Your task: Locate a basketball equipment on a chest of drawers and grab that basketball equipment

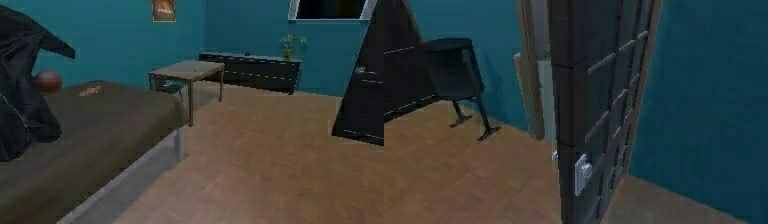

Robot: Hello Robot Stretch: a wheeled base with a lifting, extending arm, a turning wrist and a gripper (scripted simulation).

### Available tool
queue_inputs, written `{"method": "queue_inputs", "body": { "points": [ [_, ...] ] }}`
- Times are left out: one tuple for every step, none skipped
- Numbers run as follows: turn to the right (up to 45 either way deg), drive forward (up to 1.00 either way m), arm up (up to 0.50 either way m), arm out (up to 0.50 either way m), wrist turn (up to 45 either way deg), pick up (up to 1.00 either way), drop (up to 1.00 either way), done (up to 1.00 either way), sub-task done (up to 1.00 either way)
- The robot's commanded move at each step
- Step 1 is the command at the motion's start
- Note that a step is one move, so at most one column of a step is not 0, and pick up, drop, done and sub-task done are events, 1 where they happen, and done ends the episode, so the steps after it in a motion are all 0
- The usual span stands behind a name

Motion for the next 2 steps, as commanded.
{"method": "queue_inputs", "body": {
  "points": [
    [-45.0,0.00,0.00,0.00,0.0,0.00,0.00,0.00,0.00],
    [0.0,0.20,0.00,0.00,0.0,0.00,0.00,0.00,0.00]
  ]
}}
